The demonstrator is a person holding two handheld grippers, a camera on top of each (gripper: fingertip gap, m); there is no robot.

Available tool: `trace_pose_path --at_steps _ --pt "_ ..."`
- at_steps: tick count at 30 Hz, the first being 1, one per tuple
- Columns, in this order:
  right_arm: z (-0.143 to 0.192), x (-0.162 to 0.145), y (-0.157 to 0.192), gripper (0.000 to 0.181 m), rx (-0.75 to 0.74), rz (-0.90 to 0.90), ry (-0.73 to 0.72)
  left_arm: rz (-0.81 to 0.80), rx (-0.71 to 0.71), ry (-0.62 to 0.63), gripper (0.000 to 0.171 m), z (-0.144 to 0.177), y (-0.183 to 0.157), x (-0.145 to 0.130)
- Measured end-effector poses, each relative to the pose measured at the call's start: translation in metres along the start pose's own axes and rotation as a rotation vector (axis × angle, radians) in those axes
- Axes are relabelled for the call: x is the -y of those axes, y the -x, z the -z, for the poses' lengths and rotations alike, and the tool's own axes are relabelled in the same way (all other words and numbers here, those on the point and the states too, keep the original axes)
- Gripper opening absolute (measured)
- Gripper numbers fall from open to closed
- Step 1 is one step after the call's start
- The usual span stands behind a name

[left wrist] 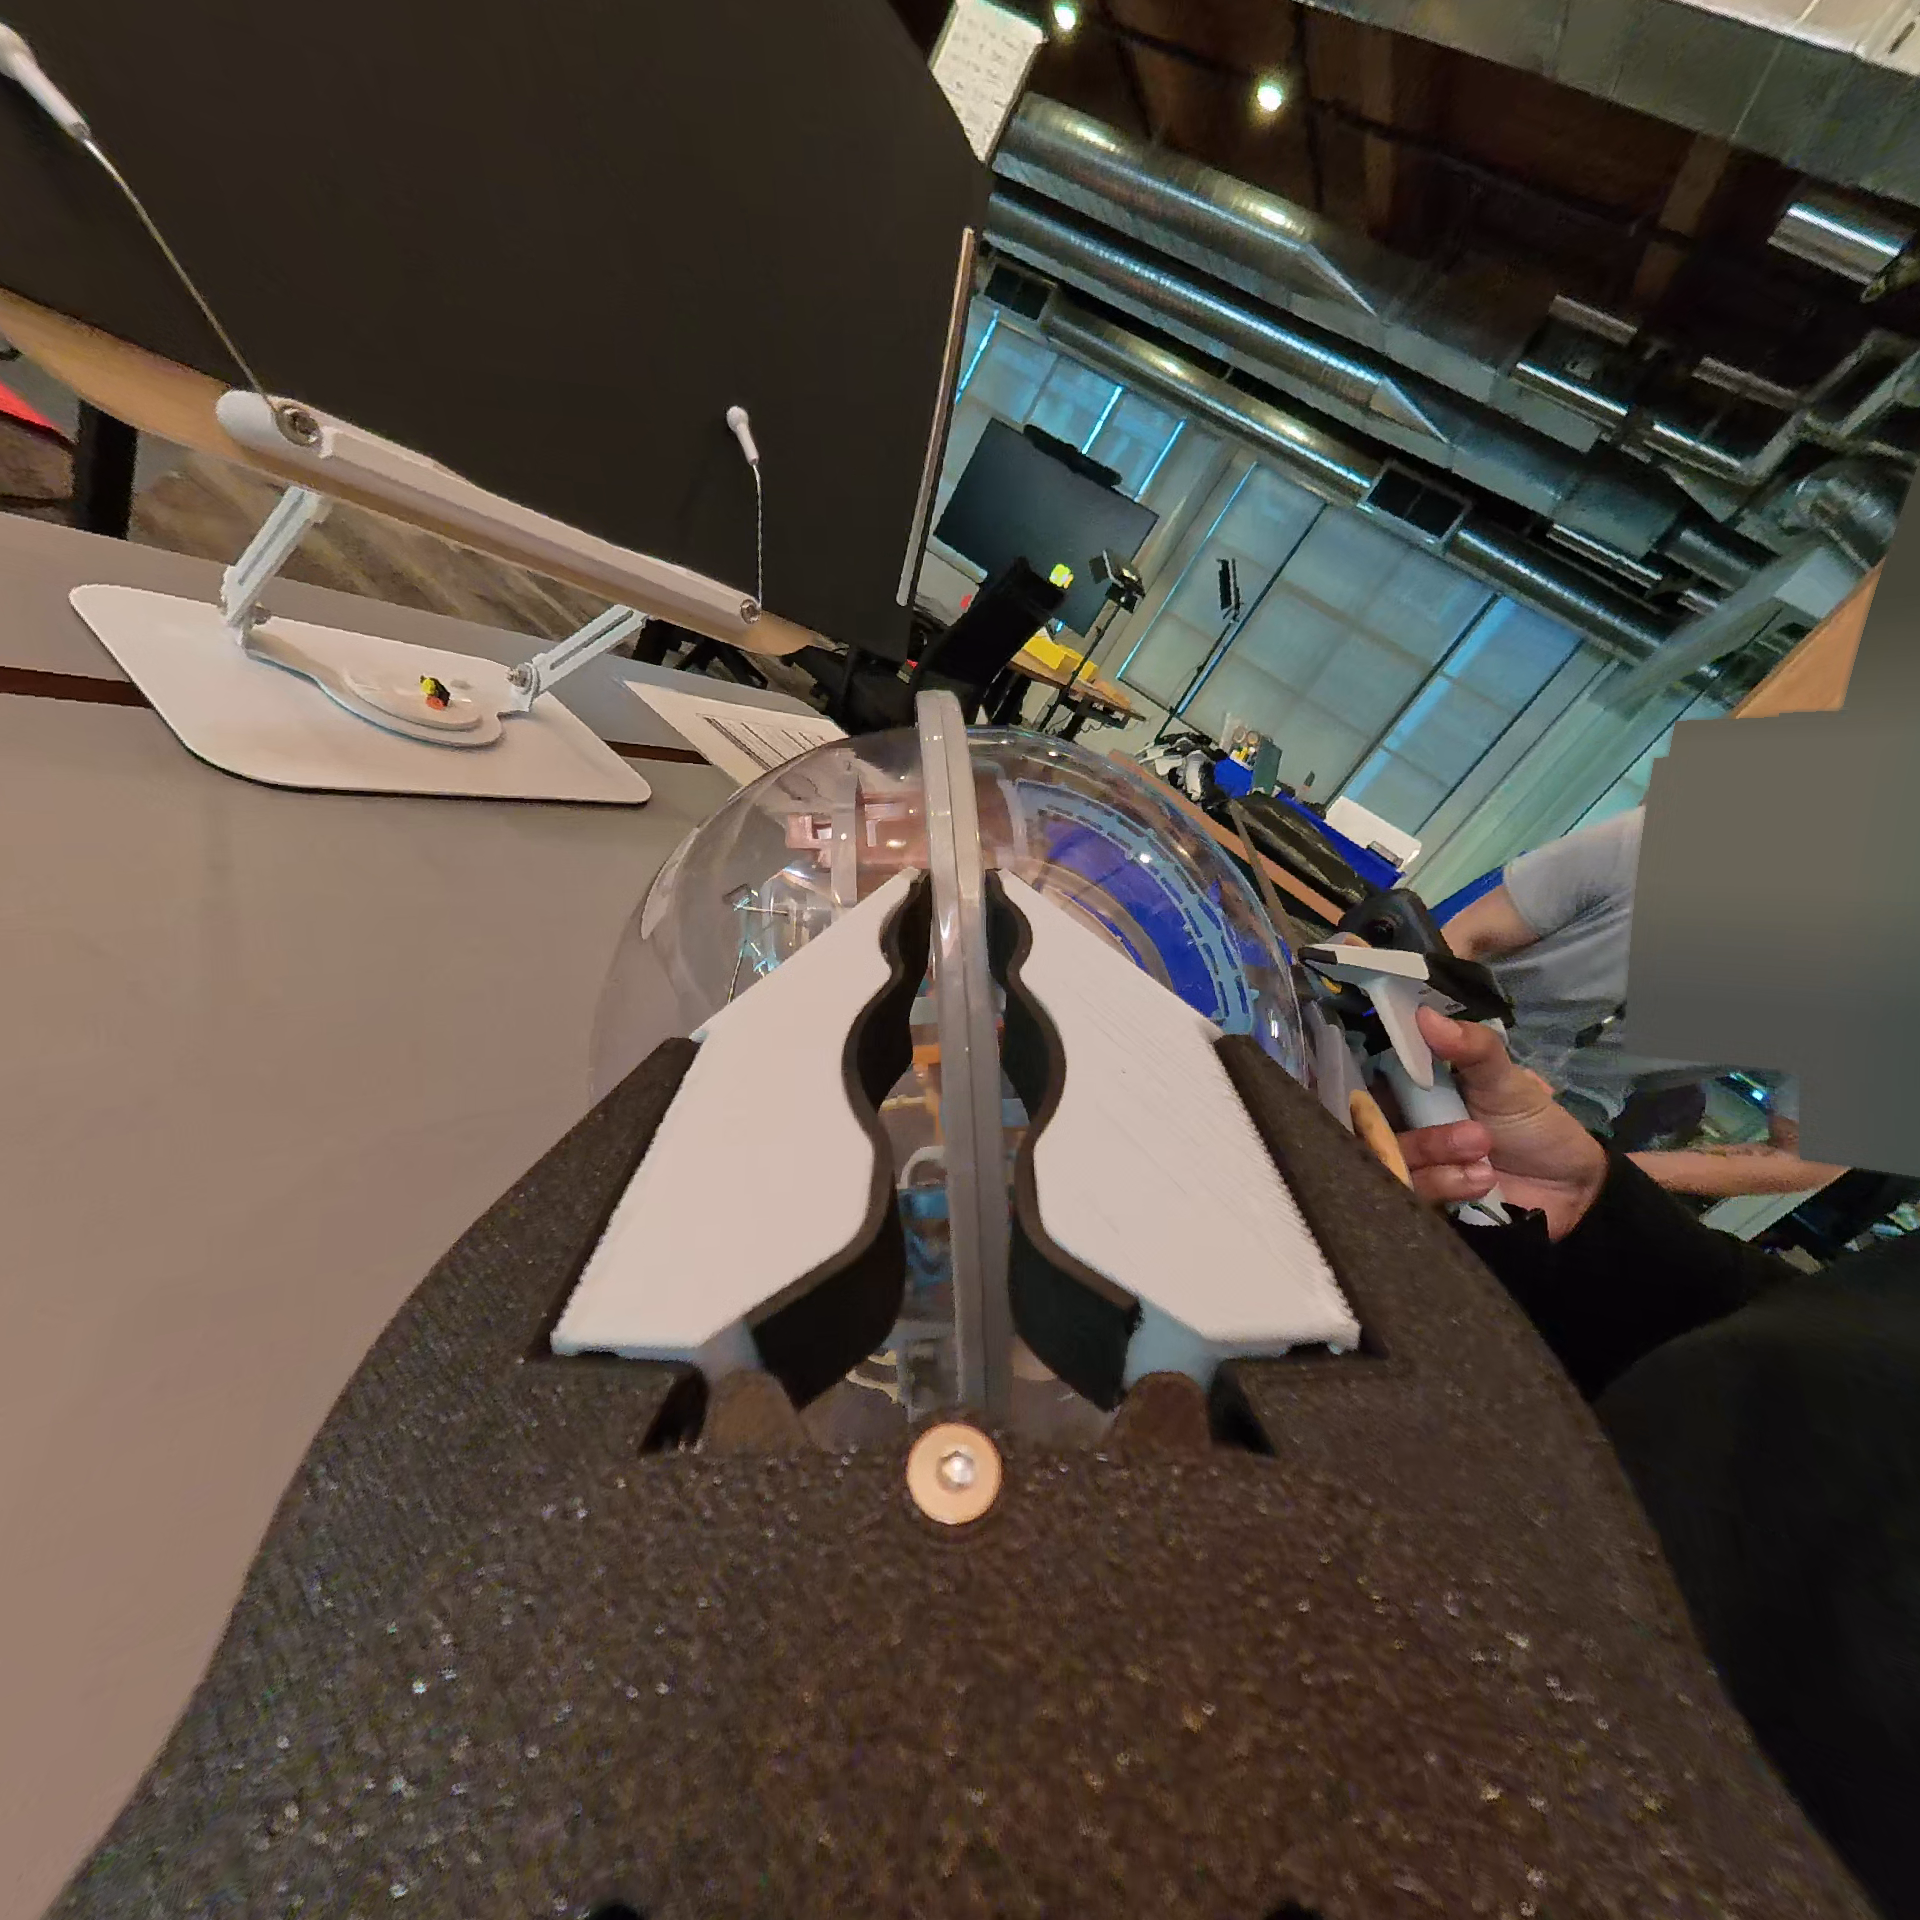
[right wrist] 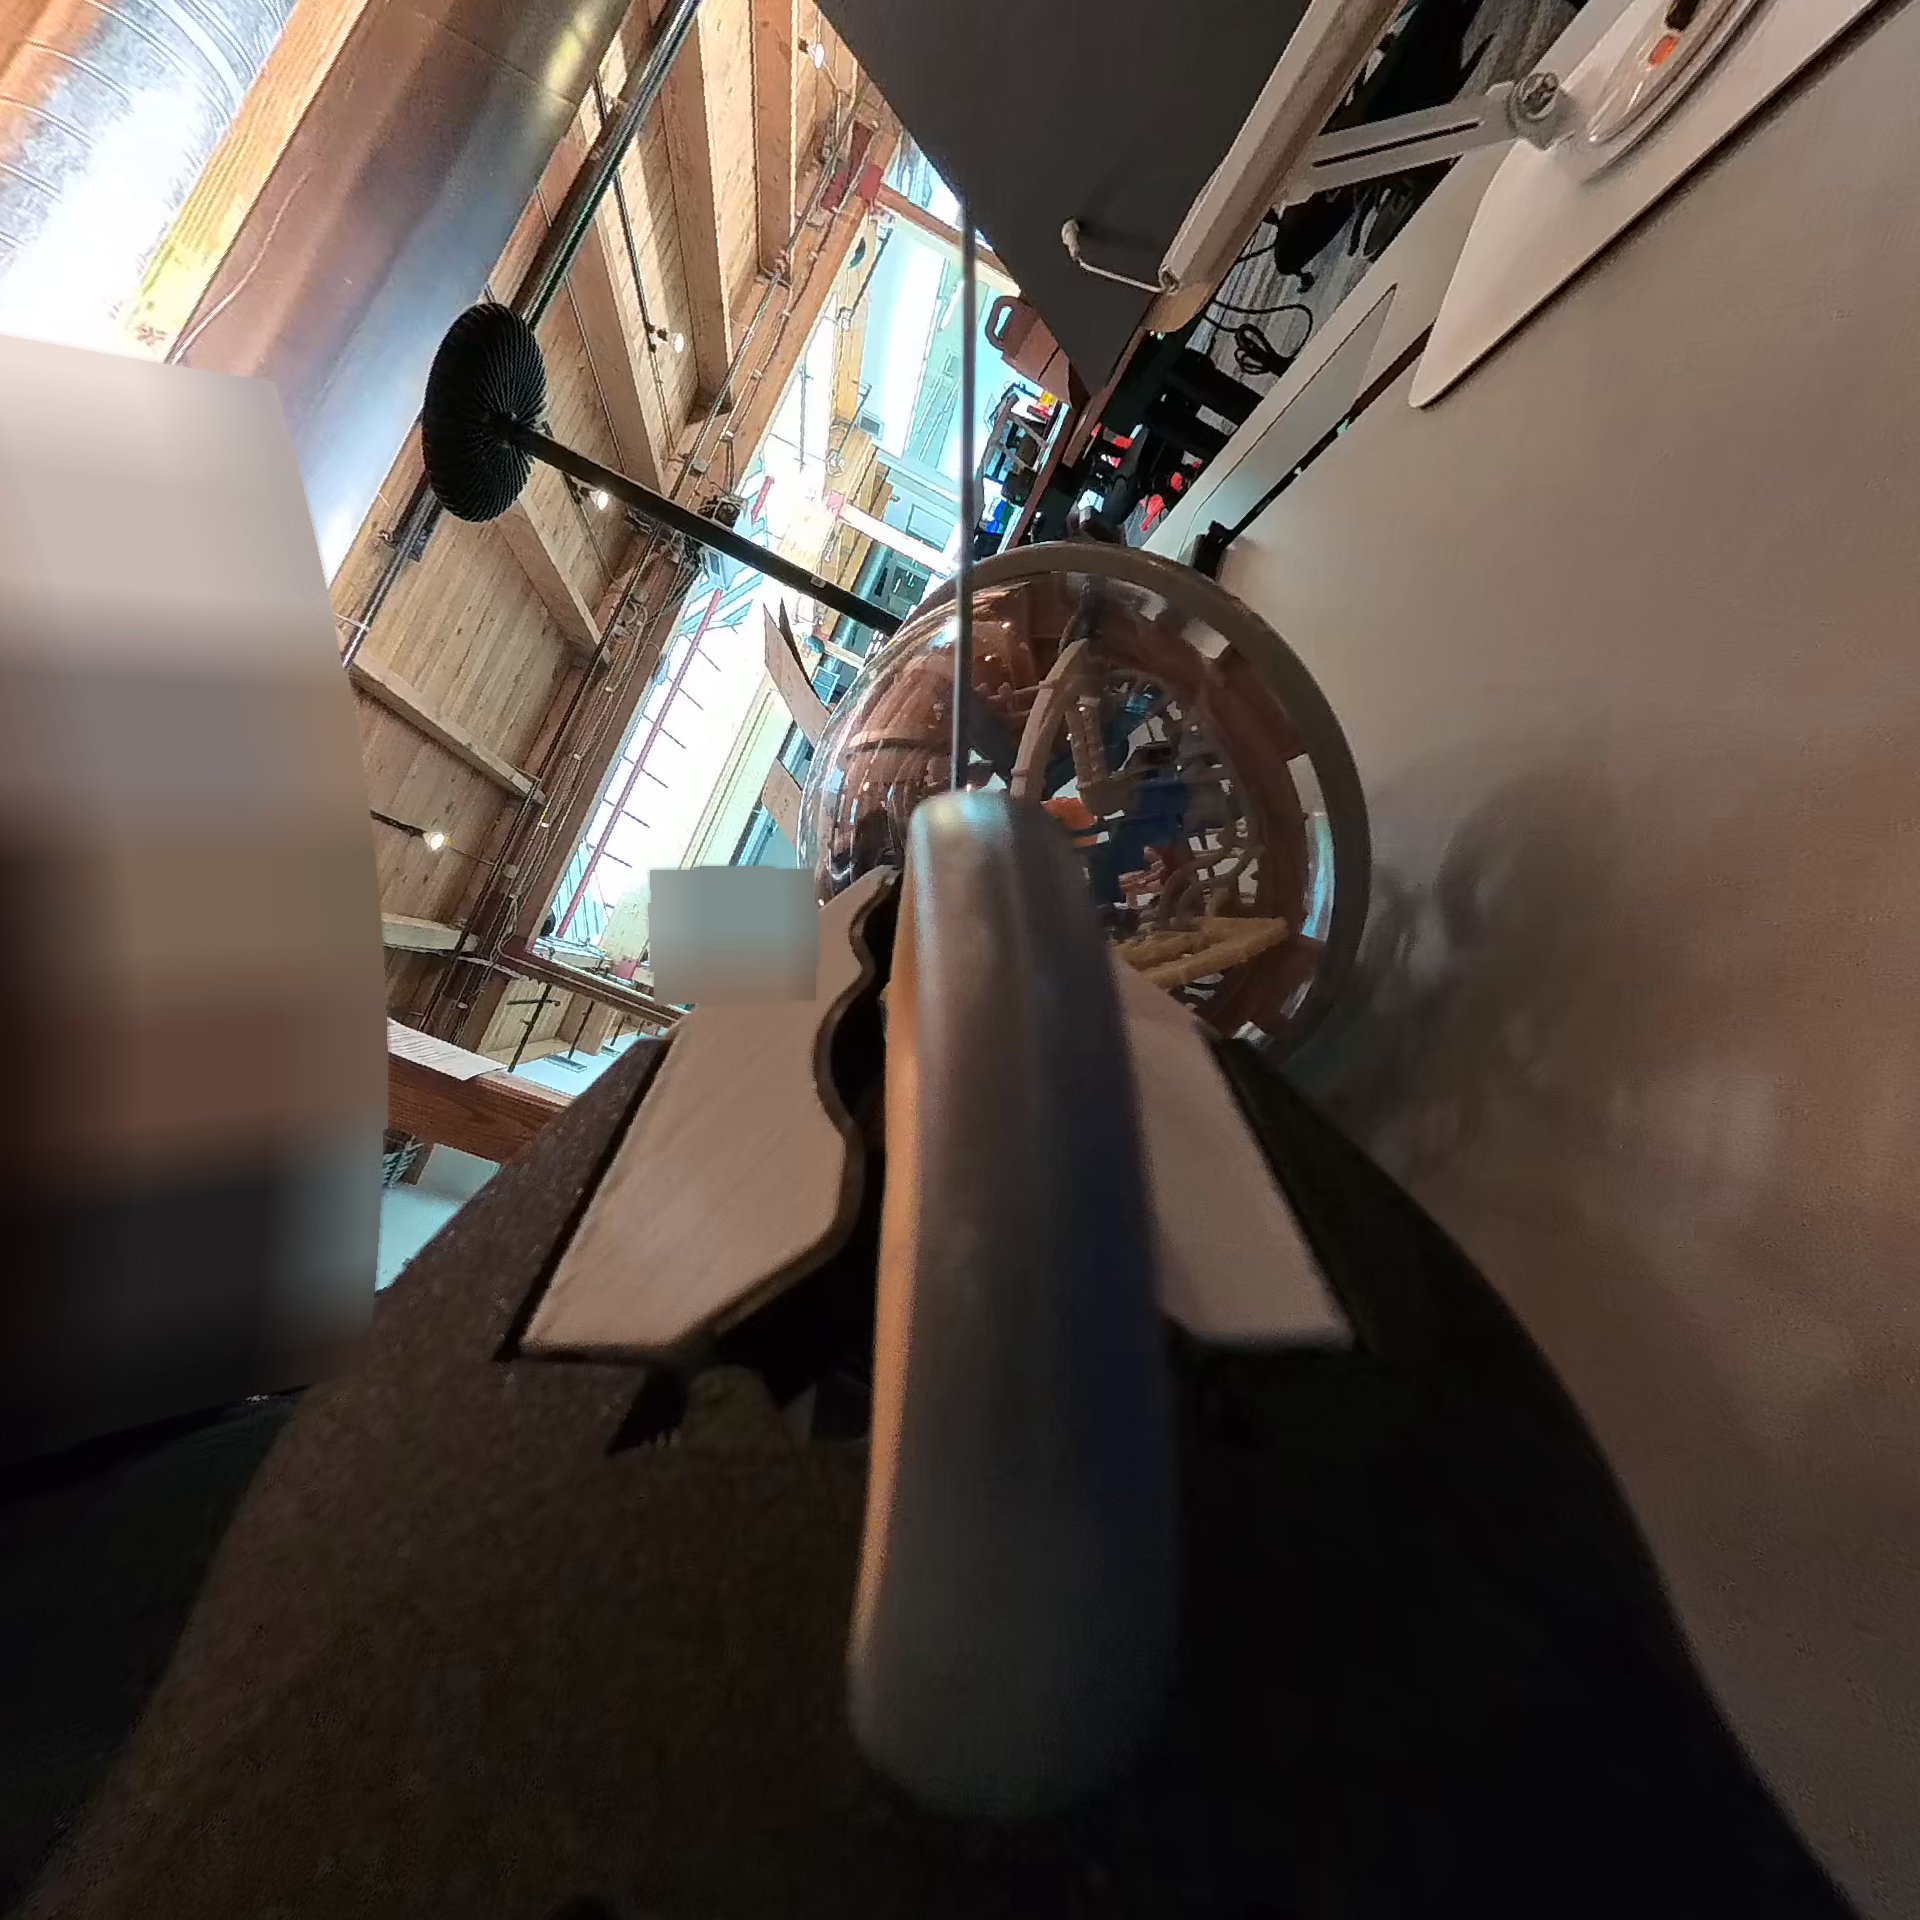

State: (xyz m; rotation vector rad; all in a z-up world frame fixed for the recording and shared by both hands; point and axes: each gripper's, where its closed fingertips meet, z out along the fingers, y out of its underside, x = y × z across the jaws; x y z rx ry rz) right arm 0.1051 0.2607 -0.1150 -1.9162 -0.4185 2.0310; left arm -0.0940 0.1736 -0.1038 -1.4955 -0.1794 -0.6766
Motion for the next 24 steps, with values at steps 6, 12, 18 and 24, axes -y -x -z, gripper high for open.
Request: trace_pose_path --at_steps 6,12,18,24 --pt "0.004 0.0 -0.003 0.018 -0.013 -0.023 0.001 0.006 -0.018 -0.007 0.009 -0.002 -0.003 0.0" --pt "0.007 -0.002 -0.008 0.02 -0.031 -0.045 -0.014 0.014 -0.034 -0.014 0.009 -0.006 -0.009 0.003" --pt "0.001 -0.001 -0.006 0.02 -0.041 -0.005 0.007 -0.012 -0.013 -0.002 0.009 -0.004 -0.004 0.003" --pt "-0.001 0.002 0.001 0.017 -0.067 0.109 0.028 -0.046 0.032 0.0 0.009 -0.001 0.002 0.005"
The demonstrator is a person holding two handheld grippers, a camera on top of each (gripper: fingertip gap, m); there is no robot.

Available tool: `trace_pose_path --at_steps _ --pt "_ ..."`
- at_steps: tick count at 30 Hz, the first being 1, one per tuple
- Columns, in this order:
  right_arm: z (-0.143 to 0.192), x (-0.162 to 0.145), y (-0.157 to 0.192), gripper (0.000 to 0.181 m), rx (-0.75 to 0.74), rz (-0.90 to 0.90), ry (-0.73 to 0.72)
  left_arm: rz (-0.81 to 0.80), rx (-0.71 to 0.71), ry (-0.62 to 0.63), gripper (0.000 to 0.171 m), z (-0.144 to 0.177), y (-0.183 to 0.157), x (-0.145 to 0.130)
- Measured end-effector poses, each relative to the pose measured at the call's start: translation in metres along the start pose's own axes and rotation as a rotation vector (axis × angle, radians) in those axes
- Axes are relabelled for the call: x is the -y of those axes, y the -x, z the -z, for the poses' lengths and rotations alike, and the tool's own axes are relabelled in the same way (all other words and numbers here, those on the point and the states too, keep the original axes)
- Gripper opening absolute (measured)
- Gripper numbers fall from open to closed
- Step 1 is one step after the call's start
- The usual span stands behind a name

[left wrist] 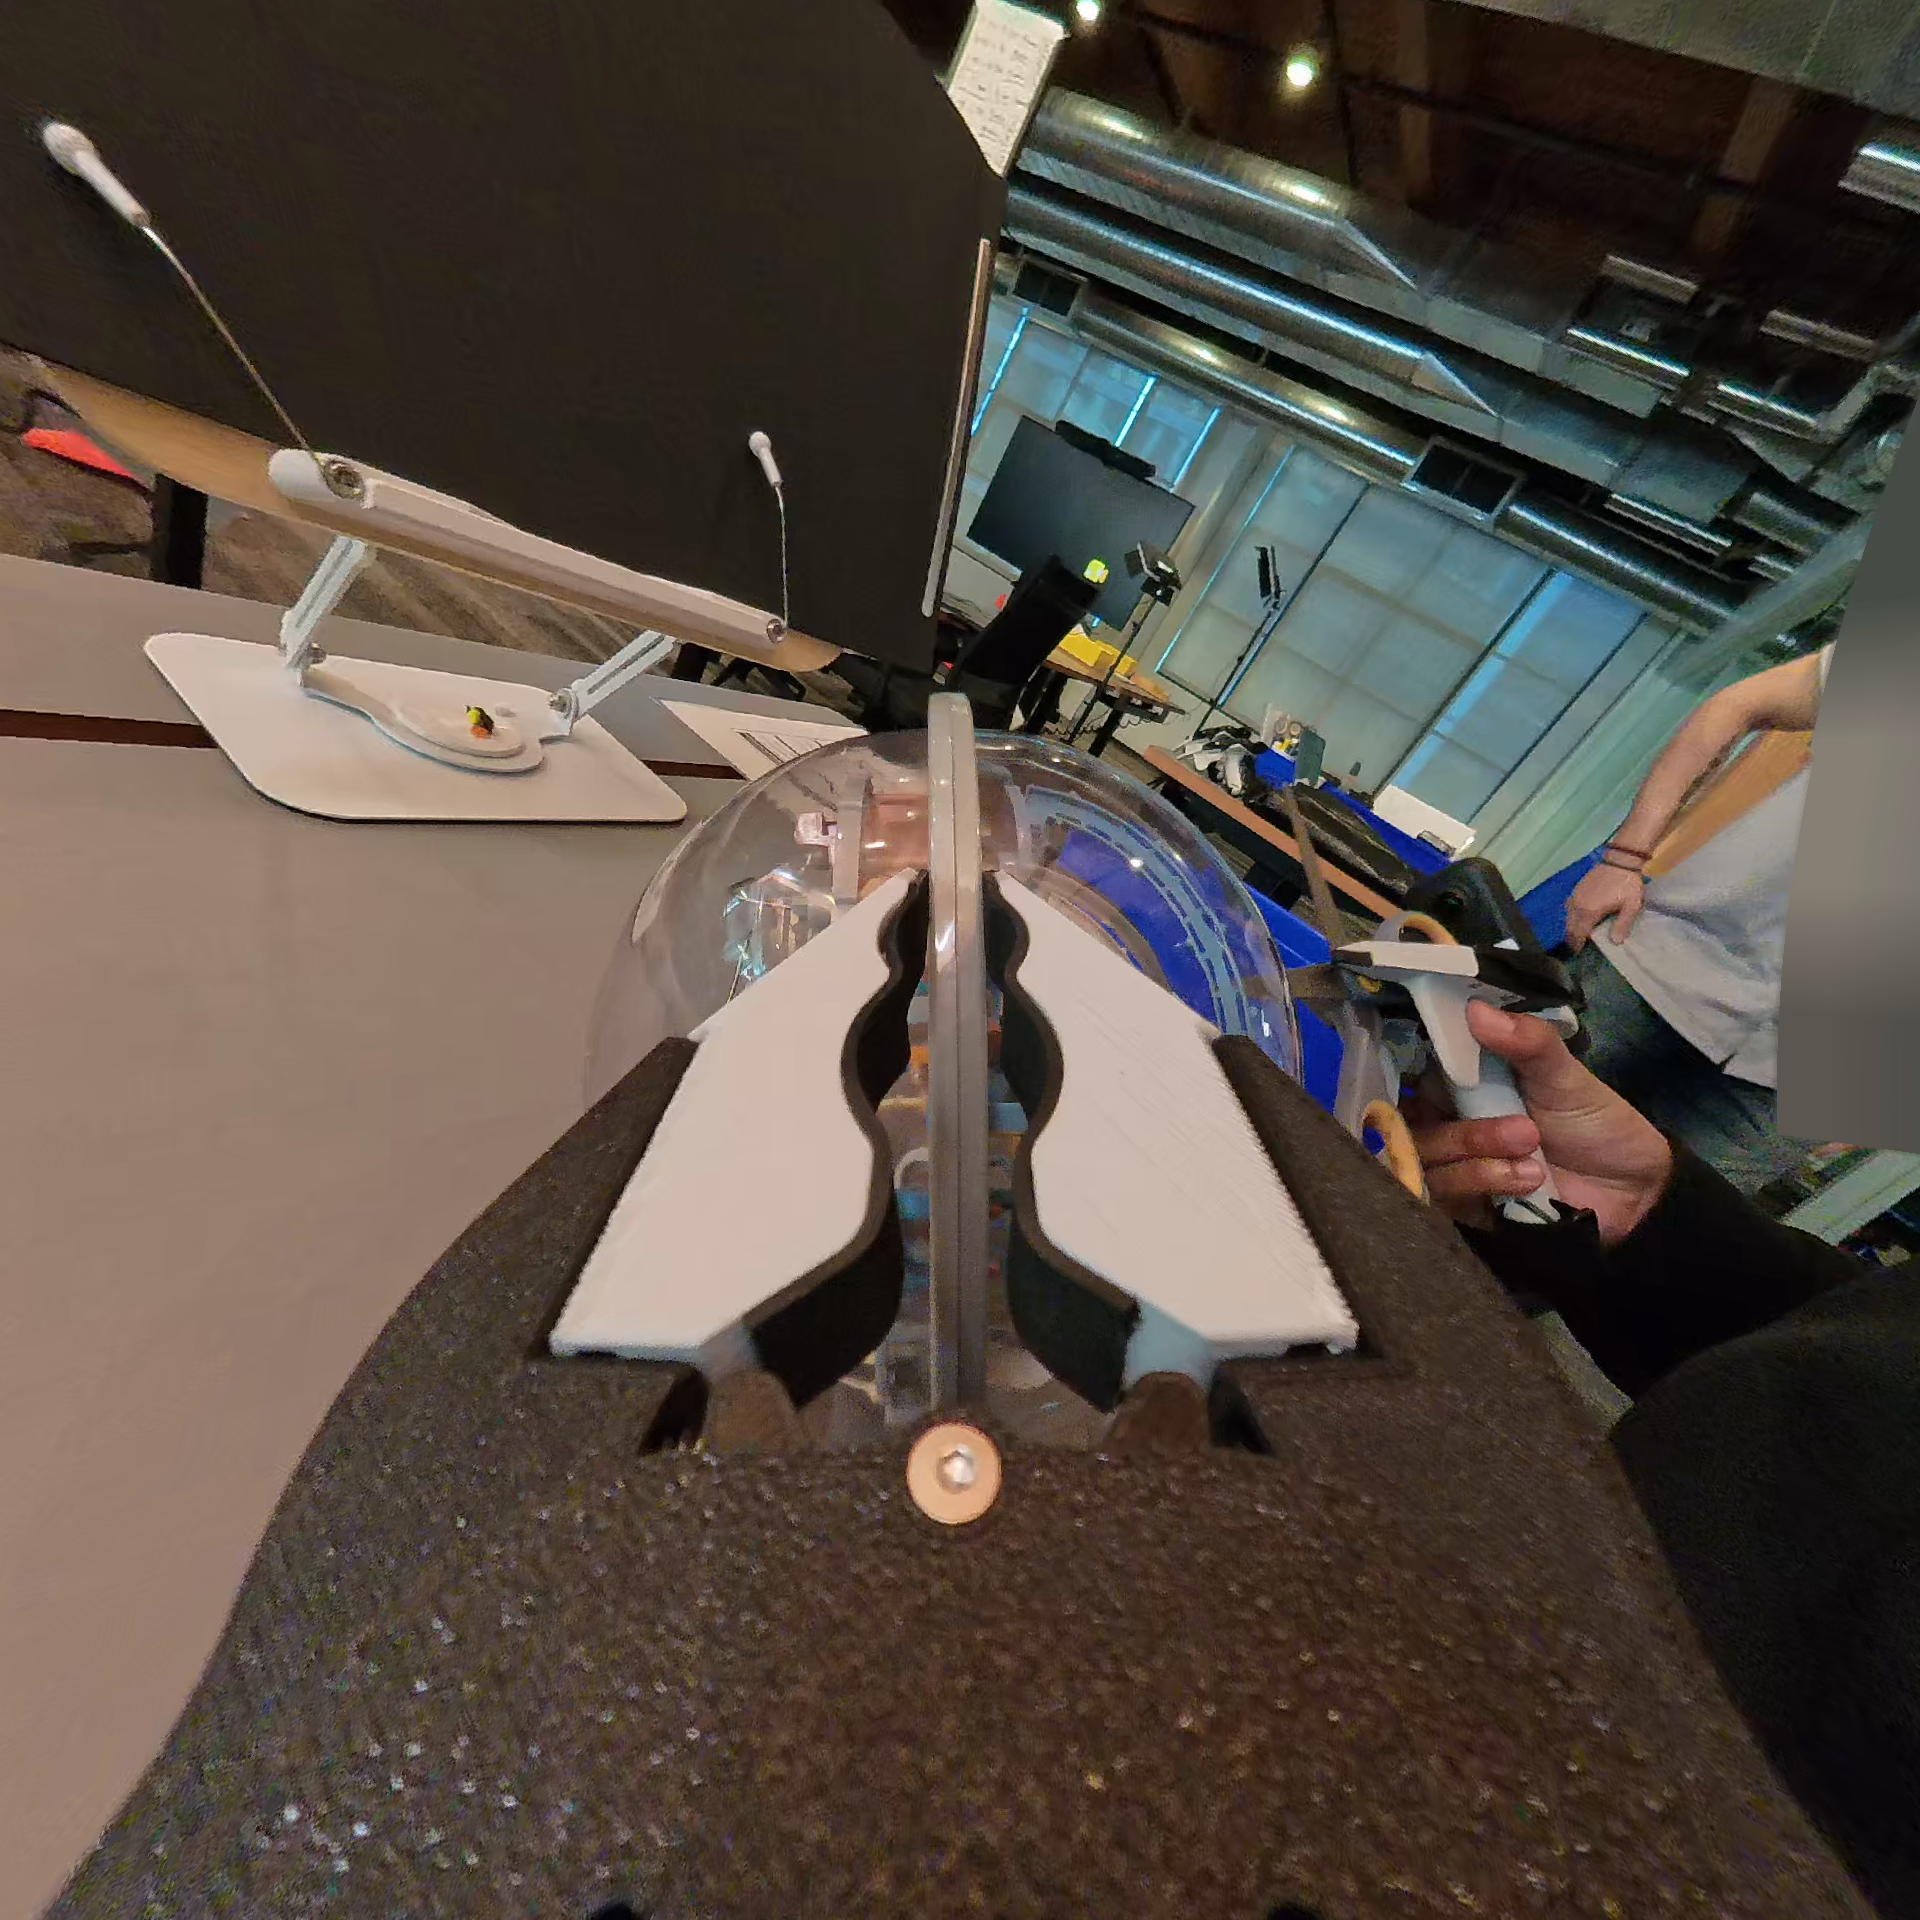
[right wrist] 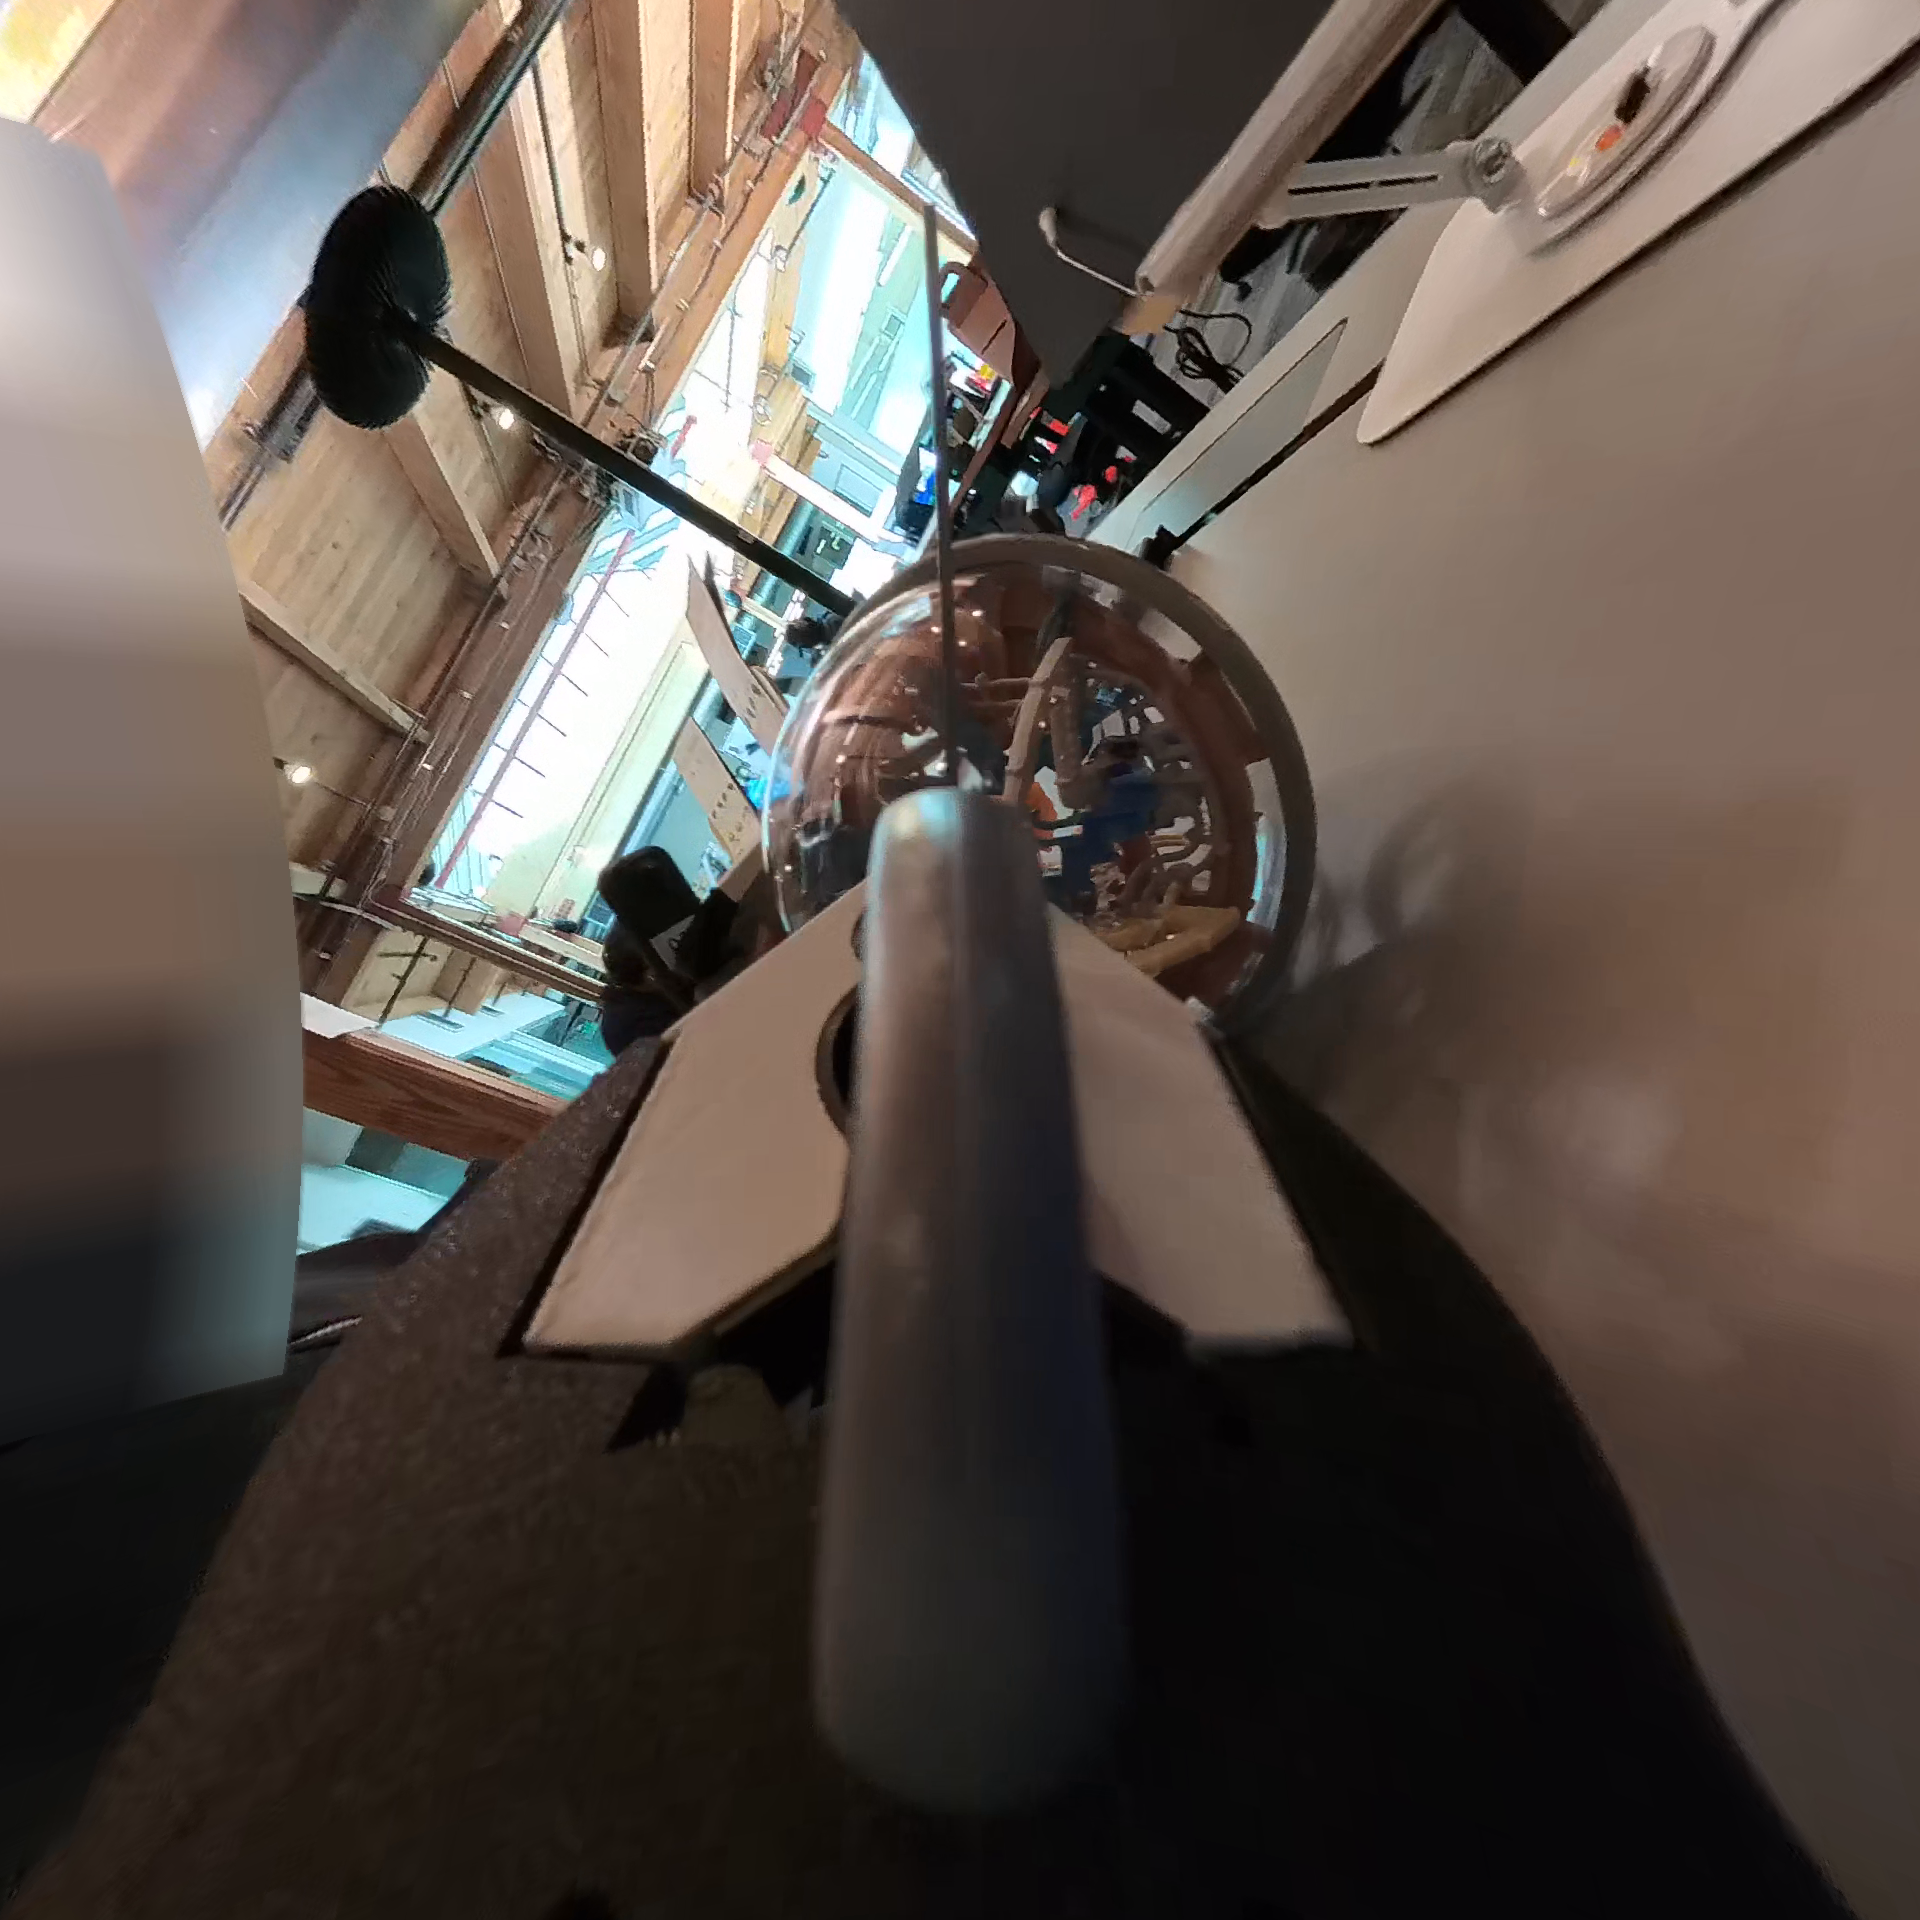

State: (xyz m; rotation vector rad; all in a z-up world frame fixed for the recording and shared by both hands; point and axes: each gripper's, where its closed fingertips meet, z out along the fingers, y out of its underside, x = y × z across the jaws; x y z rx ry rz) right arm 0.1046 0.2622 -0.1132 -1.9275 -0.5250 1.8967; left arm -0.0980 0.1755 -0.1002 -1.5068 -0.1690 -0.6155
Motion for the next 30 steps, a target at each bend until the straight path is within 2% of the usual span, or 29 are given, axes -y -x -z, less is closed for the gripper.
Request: trace_pose_path --at_steps 2,6,10,11,12,13,14,15,17,22,30 --pt "0.003 0.006 0.007 0.017 0.025 -0.001 -0.02 0.004 0.009 0.0 0.009 0.003 0.001 0.0" --pt "0.014 0.021 0.009 0.017 -0.042 0.12 -0.044 0.001 0.009 0.002 0.009 0.005 0.0 -0.001" --pt "0.027 0.041 0.018 0.017 -0.042 0.169 -0.083 -0.005 0.006 0.0 0.009 0.003 -0.002 -0.001" --pt "0.021 0.034 0.015 0.017 -0.059 0.182 -0.043 -0.002 -0.003 0.001 0.009 0.002 -0.004 -0.001" --pt "0.009 0.015 0.008 0.016 -0.087 0.196 0.054 0.004 -0.024 0.006 0.009 0.0 -0.009 -0.002" --pt "-0.003 0.002 0.004 0.017 -0.097 0.217 0.089 0.008 -0.007 0.001 0.01 -0.002 -0.007 -0.003" --pt "-0.006 -0.005 0.004 0.016 -0.075 0.163 0.132 -0.034 0.026 -0.026 0.009 0.001 -0.001 0.004" --pt "-0.01 -0.011 0.001 0.016 -0.081 0.165 0.161 -0.017 0.012 0.0 0.009 0.002 -0.001 0.003" --pt "-0.011 -0.012 0.002 0.021 -0.073 0.166 0.159 -0.049 0.032 0.005 0.009 0.002 0.0 0.003" --pt "-0.01 -0.006 0.004 0.017 -0.08 0.208 0.135 -0.039 0.03 0.005 0.009 0.004 -0.001 0.001" --pt "0.02 0.047 0.027 0.016 -0.104 0.352 -0.008 -0.059 0.043 0.01 0.009 0.005 -0.002 0.001"
